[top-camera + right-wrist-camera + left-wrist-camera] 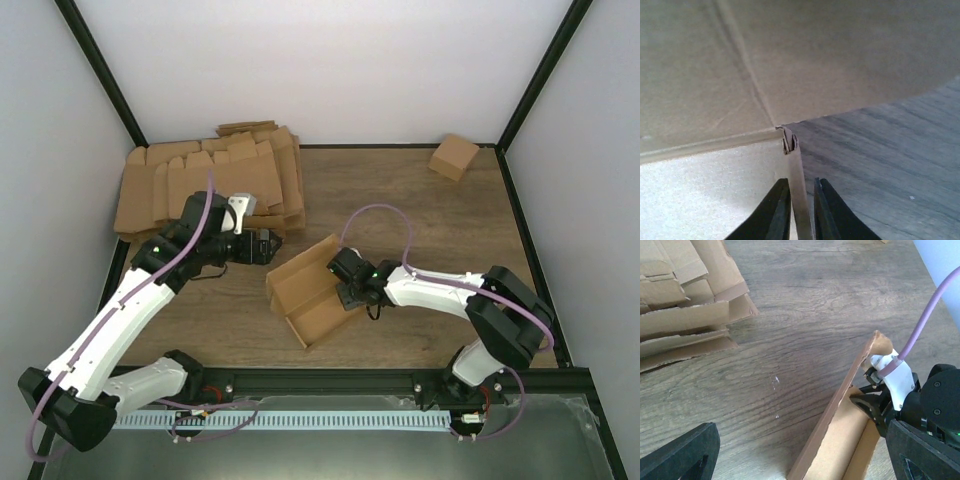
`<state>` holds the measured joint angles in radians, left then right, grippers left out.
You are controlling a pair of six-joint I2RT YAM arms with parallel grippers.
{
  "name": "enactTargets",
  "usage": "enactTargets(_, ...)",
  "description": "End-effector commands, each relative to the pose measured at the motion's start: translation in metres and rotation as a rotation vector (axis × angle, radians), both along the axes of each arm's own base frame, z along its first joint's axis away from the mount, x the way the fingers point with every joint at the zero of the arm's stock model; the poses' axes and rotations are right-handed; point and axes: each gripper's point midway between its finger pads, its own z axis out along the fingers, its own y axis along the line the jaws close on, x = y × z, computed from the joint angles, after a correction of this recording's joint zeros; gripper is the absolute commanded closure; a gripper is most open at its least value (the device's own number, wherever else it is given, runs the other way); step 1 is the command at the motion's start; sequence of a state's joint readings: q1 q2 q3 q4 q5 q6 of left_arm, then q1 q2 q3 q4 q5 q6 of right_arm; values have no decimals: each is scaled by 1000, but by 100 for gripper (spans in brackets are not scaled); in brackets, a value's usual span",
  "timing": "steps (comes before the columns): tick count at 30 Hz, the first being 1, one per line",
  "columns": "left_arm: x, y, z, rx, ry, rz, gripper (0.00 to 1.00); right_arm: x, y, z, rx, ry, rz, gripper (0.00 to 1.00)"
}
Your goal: Fold the paper box
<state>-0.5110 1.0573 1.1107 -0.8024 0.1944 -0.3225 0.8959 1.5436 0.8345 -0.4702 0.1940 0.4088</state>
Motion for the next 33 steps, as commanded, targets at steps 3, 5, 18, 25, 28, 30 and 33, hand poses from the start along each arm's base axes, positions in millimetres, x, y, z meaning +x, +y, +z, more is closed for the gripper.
enactTargets(3, 2, 5, 3, -31, -19, 60, 6, 22, -18, 11, -2, -87, -219, 91)
enactTargets(5, 3, 4, 4, -50, -22, 71, 6, 25, -15, 14, 35, -86, -240, 94)
enactTargets(18, 11, 8, -17, -118, -28, 171, 5, 49, -25, 30, 124, -138, -467, 73)
enactTargets(25, 15, 14, -28, -102, -46, 209, 0, 49, -30, 43, 161, -156, -414, 39)
enactTargets(28, 17, 23, -33, -88, -45, 266, 0, 46, -26, 50, 218, -142, -334, 25)
enactTargets(30, 19, 29, -35, -78, -38, 307, 0, 43, -24, 59, 268, -137, -280, 16)
enactTargets(33, 19, 30, -36, -74, -39, 313, 0, 45, -29, 72, 327, -148, -246, 5)
